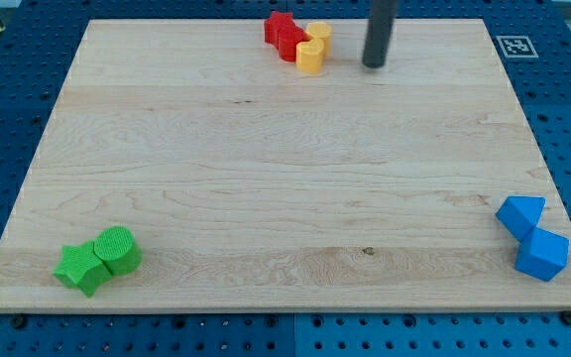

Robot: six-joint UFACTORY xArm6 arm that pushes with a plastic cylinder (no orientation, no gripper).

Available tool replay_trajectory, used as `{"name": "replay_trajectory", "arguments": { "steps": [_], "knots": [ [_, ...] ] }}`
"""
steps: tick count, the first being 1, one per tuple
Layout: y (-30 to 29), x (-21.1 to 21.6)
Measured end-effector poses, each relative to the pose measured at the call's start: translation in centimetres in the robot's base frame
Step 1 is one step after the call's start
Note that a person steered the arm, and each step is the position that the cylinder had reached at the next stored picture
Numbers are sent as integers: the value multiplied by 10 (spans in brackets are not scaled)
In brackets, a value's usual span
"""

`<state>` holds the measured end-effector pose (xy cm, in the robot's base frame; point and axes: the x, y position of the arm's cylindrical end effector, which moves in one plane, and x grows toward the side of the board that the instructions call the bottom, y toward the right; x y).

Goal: Slide the blue cube left a bit

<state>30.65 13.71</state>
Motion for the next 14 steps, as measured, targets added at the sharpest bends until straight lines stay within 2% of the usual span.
{"name": "replay_trajectory", "arguments": {
  "steps": [3, 4, 5, 6, 11, 13, 14],
  "knots": [
    [179, 145],
    [206, 209],
    [200, 269],
    [173, 310],
    [131, 305],
    [126, 270],
    [97, 262]
  ]
}}
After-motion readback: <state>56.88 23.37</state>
